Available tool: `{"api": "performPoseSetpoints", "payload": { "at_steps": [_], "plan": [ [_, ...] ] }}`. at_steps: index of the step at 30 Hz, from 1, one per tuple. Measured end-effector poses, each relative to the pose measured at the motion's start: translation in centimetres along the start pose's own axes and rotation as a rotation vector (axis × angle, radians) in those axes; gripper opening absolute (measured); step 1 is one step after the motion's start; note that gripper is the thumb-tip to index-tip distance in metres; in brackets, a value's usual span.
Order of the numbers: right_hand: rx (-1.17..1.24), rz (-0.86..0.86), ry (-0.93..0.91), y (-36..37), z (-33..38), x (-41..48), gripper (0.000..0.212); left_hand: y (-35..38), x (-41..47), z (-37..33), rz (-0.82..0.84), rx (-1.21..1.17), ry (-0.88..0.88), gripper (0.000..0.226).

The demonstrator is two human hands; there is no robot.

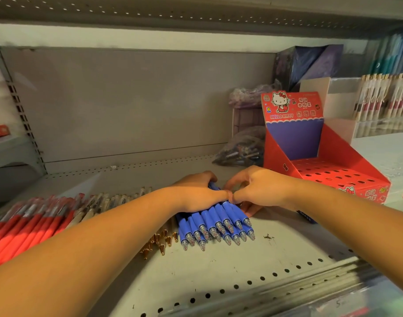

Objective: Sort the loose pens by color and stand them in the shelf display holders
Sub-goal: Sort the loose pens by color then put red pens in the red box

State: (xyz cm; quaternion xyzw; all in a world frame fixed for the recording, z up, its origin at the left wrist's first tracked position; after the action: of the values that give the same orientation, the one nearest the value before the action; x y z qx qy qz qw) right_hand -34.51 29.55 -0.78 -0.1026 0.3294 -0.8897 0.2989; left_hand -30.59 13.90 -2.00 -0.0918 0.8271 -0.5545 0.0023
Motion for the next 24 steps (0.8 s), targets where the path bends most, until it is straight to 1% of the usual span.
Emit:
{"api": "performPoseSetpoints", "payload": {
  "at_steps": [2, 3, 5, 6, 7, 9, 10, 13, 16, 19, 21, 22, 24],
  "plan": [
    [-0.006, -0.019, 0.003, 0.1, 0.0, 0.0, 0.018, -0.2, -0.2, 0.1, 0.004, -0.015, -0.052, 0.090],
    [-0.023, -0.022, -0.008, 0.2, 0.0, 0.0, 0.015, -0.4, -0.2, 0.2, 0.006, -0.023, -0.084, 0.086],
    [-0.060, -0.026, -0.044, 0.3, 0.0, 0.0, 0.016, -0.4, 0.0, 0.4, 0.023, -0.034, -0.087, 0.063],
    [-0.074, -0.026, -0.063, 0.3, 0.0, 0.0, 0.017, -0.4, 0.0, 0.4, 0.026, -0.037, -0.075, 0.056],
    [-0.088, -0.020, -0.082, 0.3, 0.1, 0.0, 0.018, -0.4, 0.0, 0.3, 0.023, -0.048, -0.067, 0.056],
    [-0.103, 0.006, -0.117, 0.3, 0.2, -0.1, 0.018, -0.4, -0.1, 0.1, 0.016, -0.069, -0.077, 0.069],
    [-0.104, 0.026, -0.129, 0.2, 0.3, -0.2, 0.018, -0.3, 0.0, 0.0, 0.017, -0.057, -0.074, 0.069],
    [-0.168, 0.060, -0.164, 0.0, 0.5, -0.4, 0.021, -0.3, 0.0, -0.3, 0.009, -0.005, -0.035, 0.048],
    [-0.272, 0.110, -0.207, -0.5, 0.5, -0.7, 0.028, -0.4, -0.1, -0.2, -0.002, -0.004, -0.014, 0.042],
    [-0.277, 0.226, -0.254, -0.7, 0.6, -1.8, 0.043, -0.4, -0.2, -0.1, -0.019, -0.012, -0.005, 0.037],
    [-0.266, 0.306, -0.289, -0.3, 0.6, -2.8, 0.061, -0.4, -0.1, -0.2, -0.028, -0.028, -0.012, 0.035],
    [-0.314, 0.316, -0.309, 0.0, 0.5, -3.1, 0.071, -0.4, 0.0, -0.3, -0.032, -0.028, -0.013, 0.034],
    [-0.534, 0.256, -0.360, 0.6, 0.3, -3.2, 0.096, -0.3, 0.0, -0.5, -0.044, -0.025, -0.009, 0.033]
  ]
}}
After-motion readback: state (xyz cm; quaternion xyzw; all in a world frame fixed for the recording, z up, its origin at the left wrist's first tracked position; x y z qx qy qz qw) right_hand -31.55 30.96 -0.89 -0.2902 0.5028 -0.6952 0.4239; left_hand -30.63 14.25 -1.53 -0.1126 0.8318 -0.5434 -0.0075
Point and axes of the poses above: each hand's wrist, its own x-axis towards the middle knuckle, its own y-axis out of the palm, z = x × y, the point moved 3 cm from there along x, towards the middle knuckle, and after that the axes turned 7 degrees about -z, right-handed, at the moved point
